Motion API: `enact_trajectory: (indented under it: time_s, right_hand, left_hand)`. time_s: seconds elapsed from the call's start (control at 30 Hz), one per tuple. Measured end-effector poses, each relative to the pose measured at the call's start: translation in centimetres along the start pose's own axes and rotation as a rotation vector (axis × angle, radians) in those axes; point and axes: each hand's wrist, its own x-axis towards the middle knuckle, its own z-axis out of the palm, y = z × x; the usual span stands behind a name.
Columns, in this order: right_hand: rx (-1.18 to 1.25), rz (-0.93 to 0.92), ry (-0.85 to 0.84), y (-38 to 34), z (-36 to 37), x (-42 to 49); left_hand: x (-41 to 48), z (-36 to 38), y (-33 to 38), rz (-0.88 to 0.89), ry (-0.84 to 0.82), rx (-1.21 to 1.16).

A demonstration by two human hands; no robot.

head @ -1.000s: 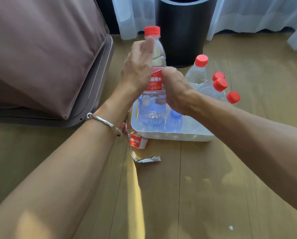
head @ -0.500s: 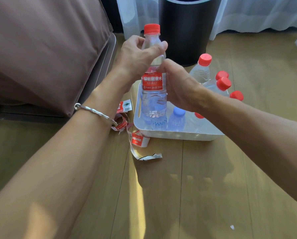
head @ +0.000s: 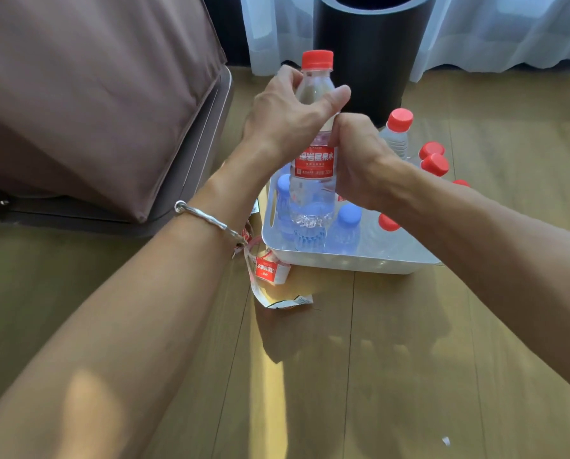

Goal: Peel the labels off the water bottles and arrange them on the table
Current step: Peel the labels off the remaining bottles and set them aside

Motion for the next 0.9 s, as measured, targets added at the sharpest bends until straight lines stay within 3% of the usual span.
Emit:
enact_trajectory:
  time_s: [0.2,0.3,0.47,0.63,0.77,0.9]
  right_hand:
    - [-0.105,-0.009,0.165,0.9,0.7,-0.2]
    - [-0.074,-0.023,0.053,0.9,1.4,-0.8]
    - [-0.127,-0.105,-0.132,-0.3,0.0,-0.5]
    - [-0.293,-0.184,-0.271,0.6,-1.6,0.0]
    - [-0.474,-0.098,-0.365,1.1,-3.2,0.0]
    - [-0.341,0.049,-0.534,0.6,-3.7,-1.0]
  left_hand:
    - [0.2,0.8,0.1,-0.090,0.081,0.006]
    - [0.6,0.1,0.1,-0.110,0.109,-0.044]
    - [1.2,-0.9,-0.4,-0.120,0.121,-0.354]
    - [1.0,0.7,-1.5,-0.188,0.118,-0.515]
    - [0.5,2.0,-2.4,-0.141,0.156,-0.656]
    - [0.6,2.3,-2.8,-0.146,0.088,-1.021]
